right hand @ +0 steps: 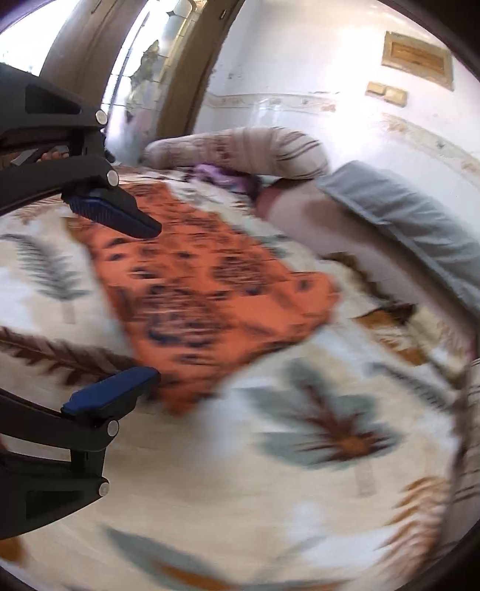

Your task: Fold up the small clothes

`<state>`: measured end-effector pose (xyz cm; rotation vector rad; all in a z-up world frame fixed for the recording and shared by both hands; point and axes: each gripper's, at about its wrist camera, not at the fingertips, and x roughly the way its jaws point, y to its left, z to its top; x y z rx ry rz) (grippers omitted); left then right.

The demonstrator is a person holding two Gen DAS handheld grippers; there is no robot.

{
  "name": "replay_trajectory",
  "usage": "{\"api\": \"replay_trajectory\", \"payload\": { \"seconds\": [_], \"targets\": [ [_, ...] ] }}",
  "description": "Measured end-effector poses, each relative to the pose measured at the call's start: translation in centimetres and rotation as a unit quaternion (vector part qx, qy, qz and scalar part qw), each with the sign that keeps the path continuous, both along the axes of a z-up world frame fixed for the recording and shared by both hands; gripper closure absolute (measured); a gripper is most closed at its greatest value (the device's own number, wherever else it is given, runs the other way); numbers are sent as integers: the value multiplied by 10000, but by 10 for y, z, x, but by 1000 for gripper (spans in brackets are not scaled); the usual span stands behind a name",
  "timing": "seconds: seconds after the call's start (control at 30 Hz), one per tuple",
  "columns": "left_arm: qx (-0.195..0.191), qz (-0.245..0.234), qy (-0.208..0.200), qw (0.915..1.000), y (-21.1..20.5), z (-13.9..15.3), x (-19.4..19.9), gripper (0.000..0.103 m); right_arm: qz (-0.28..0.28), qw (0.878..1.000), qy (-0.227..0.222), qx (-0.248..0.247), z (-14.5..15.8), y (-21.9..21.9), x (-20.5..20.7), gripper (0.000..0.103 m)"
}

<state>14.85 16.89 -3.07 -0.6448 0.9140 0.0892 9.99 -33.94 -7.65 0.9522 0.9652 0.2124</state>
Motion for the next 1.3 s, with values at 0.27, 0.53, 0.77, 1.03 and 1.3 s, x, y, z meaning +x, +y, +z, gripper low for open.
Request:
{"api": "replay_trajectory", "payload": {
  "seconds": [0.27, 0.53, 0.77, 1.03, 1.3],
  "targets": [
    [4, 83, 597, 9982, -55, -48, -26, 27, -919, 9933, 400, 567, -39, 9, 19, 28],
    [-76, 510, 608, 9968, -51, -48, -9, 30, -1453, 9876, 352, 485, -32, 9, 30, 33],
    [-98, 590, 724, 9956, -40, -55, 2, 65, -1373, 9891, 540, -7, -31, 8, 50, 47],
    [123, 146, 795, 9966, -51, -46, 26, 86, -1117, 9928, 438, 30, -32, 9, 64, 86],
    [101, 12, 39, 9999, -43, 46, 1, 89, -730, 9961, -424, -256, 61, 23, 50, 88]
  ]
}}
